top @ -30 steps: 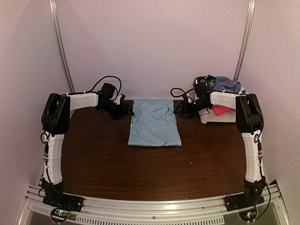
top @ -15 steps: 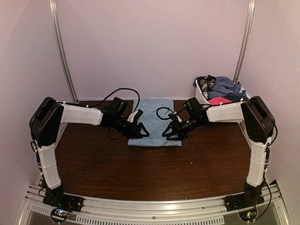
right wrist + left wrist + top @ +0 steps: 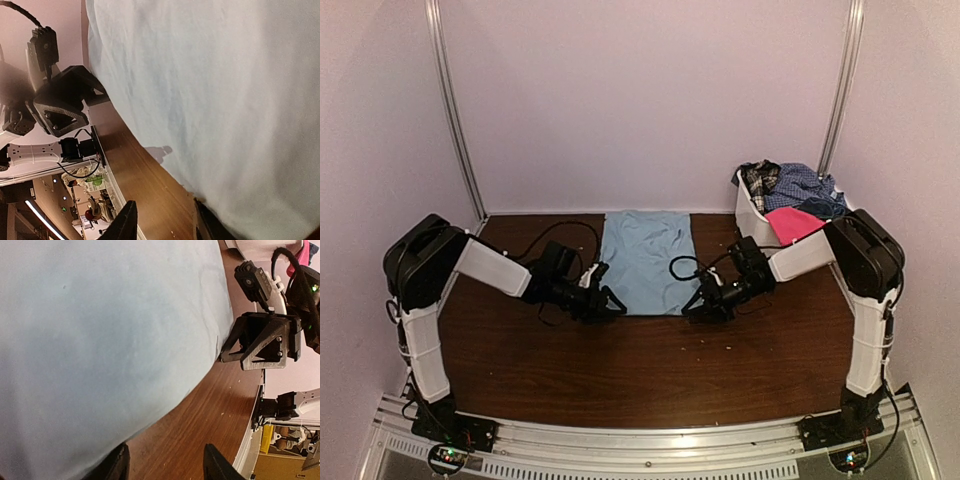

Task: Fold and stack the mixed laundry pile
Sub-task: Smooth out the 2/3-rectangle-folded T-shirt at the center of the board, then pick up the 2/3-rectangle-folded T-shirt from the center of the board.

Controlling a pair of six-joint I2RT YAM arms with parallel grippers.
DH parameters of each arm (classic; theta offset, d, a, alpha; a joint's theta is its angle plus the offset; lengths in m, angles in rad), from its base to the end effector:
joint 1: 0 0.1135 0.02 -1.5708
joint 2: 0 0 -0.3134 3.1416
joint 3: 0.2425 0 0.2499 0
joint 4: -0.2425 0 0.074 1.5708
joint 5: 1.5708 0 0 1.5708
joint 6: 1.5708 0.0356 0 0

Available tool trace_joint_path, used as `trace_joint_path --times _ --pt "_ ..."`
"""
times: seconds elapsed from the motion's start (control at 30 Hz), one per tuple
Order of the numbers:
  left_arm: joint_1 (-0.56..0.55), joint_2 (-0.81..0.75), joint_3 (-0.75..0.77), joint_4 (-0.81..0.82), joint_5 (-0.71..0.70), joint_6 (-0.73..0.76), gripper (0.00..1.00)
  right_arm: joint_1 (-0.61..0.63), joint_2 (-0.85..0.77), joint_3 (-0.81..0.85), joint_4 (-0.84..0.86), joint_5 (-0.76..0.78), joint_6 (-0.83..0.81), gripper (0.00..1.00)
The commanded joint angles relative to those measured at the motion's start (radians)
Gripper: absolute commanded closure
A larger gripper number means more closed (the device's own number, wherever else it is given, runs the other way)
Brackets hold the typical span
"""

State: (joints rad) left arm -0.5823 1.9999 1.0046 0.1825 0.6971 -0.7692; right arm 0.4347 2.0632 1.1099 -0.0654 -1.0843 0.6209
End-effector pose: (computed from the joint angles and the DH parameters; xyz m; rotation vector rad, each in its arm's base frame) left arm 0.3235 -0.2404 0.1541 0.1332 2.6467 -1.3970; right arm 0.3542 0.1991 0.1494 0.1933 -2.5414 -1.6659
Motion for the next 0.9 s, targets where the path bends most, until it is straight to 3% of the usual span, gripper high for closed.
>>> trace_joint_path --times 0.0,0.1,0.2,0.4,0.73,0.87 --pt "0.017 -0.108 -0.120 -0.049 -0.038 0.007 0.47 -0.019 -0.118 -0.075 -0.161 0.056 -0.097 0.60" --pt "0.049 -0.204 -0.158 -0.066 -0.047 0.009 0.46 -0.052 -0.213 -0.106 -0.201 0.060 -0.108 0.60" --pt "0.063 -0.248 -0.131 -0.182 -0.107 0.054 0.47 -0.088 -0.260 -0.104 -0.271 0.125 -0.145 0.60" --pt "0.076 -0.168 -0.038 -0.308 -0.202 0.069 0.50 -0.100 -0.151 -0.001 -0.330 0.217 -0.166 0.61" --pt "0.078 -0.098 0.018 -0.361 -0.203 0.086 0.63 -0.056 -0.022 0.095 -0.395 0.224 -0.204 0.60" --pt "0.077 -0.085 0.018 -0.347 -0.194 0.089 0.69 -0.050 -0.002 0.090 -0.381 0.230 -0.195 0.67"
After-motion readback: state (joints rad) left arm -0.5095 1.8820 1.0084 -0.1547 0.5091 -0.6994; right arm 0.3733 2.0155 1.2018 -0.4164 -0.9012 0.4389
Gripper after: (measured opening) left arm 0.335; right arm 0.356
